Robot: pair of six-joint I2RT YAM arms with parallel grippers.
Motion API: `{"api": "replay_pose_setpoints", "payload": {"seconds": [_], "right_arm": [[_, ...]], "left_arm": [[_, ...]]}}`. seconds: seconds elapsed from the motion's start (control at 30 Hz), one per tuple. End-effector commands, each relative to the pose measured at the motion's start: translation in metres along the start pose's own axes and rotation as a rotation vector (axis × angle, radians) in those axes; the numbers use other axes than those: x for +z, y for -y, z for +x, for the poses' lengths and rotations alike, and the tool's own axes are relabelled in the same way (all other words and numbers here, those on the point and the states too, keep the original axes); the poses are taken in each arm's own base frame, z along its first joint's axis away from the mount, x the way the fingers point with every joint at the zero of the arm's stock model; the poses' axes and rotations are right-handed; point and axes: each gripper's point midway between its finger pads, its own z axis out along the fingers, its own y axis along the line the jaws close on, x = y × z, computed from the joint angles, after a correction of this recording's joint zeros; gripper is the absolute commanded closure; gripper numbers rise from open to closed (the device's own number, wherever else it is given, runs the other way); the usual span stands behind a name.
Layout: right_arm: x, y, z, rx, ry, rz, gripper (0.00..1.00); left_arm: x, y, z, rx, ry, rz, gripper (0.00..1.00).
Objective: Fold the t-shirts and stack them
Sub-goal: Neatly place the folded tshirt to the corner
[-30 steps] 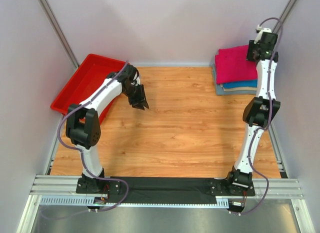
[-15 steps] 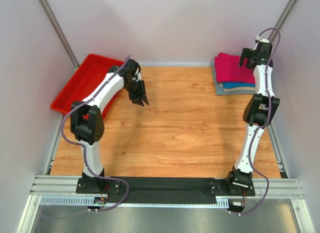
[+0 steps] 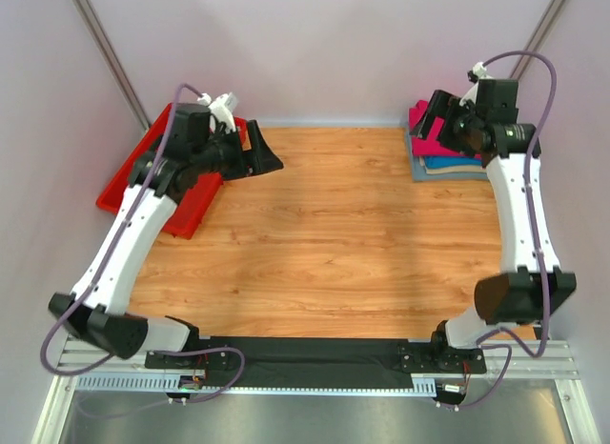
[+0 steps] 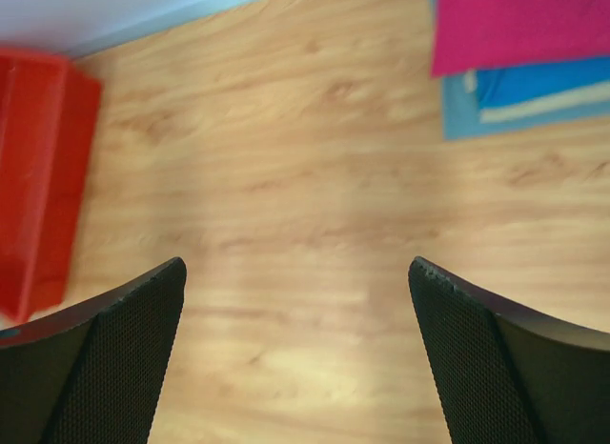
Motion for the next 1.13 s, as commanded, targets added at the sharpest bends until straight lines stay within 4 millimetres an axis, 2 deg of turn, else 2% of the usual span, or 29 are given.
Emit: {"api": "replay_pose_setpoints", "payload": {"seconds": [0.0, 0.03, 0.07, 0.17, 0.23, 0.3, 0.33, 0.47, 0.5, 0.57, 0.63, 0.73, 0.93, 1.0, 1.1], "right_arm": [[-0.046, -0.019, 0.046, 0.103, -0.119, -0.052, 0.0], [-0.052, -0.017, 0.056, 0.108, -0.14, -0.044, 0.0], [-0.062, -0.016, 0.066, 0.115, -0.162, -0.036, 0.0], [-0.09, -0.017, 0.082, 0.089, -0.145, -0.06, 0.0], [-0.103, -0.018, 0.095, 0.123, -0.138, -0.077, 0.0], [-0.11, -0.017, 0.108, 0.144, -0.152, -0.079, 0.0], [-0.112, -0.016, 0.112, 0.158, -0.149, -0.074, 0.0], [-0.124, -0.004, 0.138, 0.164, -0.188, -0.034, 0.0], [-0.127, -0.004, 0.141, 0.168, -0.198, -0.03, 0.0], [-0.135, -0.012, 0.143, 0.178, -0.209, -0.069, 0.0], [-0.145, -0.025, 0.14, 0.177, -0.2, -0.138, 0.0], [-0.149, -0.028, 0.133, 0.172, -0.134, -0.156, 0.0], [-0.144, -0.033, 0.145, 0.273, -0.139, -0.199, 0.0], [-0.144, -0.042, 0.143, 0.292, -0.127, -0.257, 0.0], [-0.146, -0.039, 0.14, 0.295, -0.083, -0.243, 0.0]], "left_arm": [[-0.004, 0.0, 0.012, -0.043, 0.029, 0.024, 0.01], [-0.003, -0.005, 0.021, -0.054, 0.022, 0.02, 0.0], [-0.014, -0.001, 0.019, -0.042, 0.053, 0.036, 0.0], [-0.024, 0.002, 0.024, 0.013, 0.059, 0.056, 0.0], [-0.023, -0.005, 0.036, 0.026, 0.023, 0.039, 0.0], [-0.024, -0.009, 0.046, 0.044, 0.009, 0.039, 0.01], [-0.019, -0.014, 0.061, 0.03, -0.032, 0.051, 0.01], [-0.038, 0.004, 0.077, -0.029, -0.049, 0.137, 0.02], [-0.045, 0.014, 0.082, -0.036, -0.072, 0.191, 0.02], [-0.055, 0.024, 0.083, -0.022, -0.067, 0.228, 0.01], [-0.064, 0.022, 0.082, 0.009, -0.051, 0.21, 0.0], [-0.076, 0.027, 0.075, 0.073, -0.009, 0.214, 0.0], [-0.086, 0.041, 0.069, 0.071, 0.016, 0.26, 0.0], [-0.086, 0.041, 0.069, 0.063, 0.013, 0.257, 0.0], [-0.086, 0.043, 0.063, 0.074, 0.03, 0.258, 0.01]]}}
